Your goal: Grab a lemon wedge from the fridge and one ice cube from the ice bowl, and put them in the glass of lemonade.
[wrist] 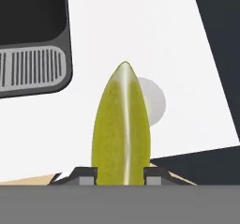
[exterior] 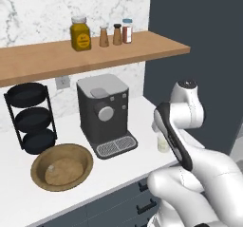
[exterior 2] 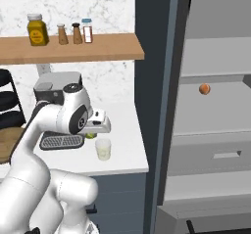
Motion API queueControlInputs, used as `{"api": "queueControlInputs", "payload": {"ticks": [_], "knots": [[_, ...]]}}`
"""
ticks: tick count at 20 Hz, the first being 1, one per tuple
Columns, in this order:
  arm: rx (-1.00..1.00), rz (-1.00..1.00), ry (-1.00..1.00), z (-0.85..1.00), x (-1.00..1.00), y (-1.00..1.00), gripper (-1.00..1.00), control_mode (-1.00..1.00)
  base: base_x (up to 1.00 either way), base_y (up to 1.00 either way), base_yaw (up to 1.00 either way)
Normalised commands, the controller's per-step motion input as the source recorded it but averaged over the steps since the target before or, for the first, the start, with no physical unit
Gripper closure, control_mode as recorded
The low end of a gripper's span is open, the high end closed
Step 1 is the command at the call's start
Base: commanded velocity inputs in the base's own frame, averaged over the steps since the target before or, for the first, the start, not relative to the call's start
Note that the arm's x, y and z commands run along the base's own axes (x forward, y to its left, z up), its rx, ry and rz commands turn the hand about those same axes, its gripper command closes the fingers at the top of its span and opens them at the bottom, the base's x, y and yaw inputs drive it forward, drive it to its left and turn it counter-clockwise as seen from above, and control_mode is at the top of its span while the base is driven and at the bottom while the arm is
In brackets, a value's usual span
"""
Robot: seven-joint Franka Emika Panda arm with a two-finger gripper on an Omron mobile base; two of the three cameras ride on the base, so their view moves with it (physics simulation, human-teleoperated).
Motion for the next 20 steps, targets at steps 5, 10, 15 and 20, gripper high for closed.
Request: {"api": "queueControlInputs", "payload": {"ticks": [5, 10, 15, 20], "knots": [[0.0, -0.01, 0.1, -0.33, 0.25, -0.1, 1.0, -1.0, 0.0, 0.0, 0.0], [0.0, 0.0, 0.04, -0.26, 0.24, 0.0, 1.0, -1.0, 0.0, 0.0, 0.0], [0.0, 0.0, 0.0, -0.21, 0.01, 0.01, 1.0, -1.0, 0.0, 0.0, 0.0], [0.0, 0.0, 0.0, -0.09, 0.03, 0.0, 1.0, -1.0, 0.0, 0.0, 0.0]]}}
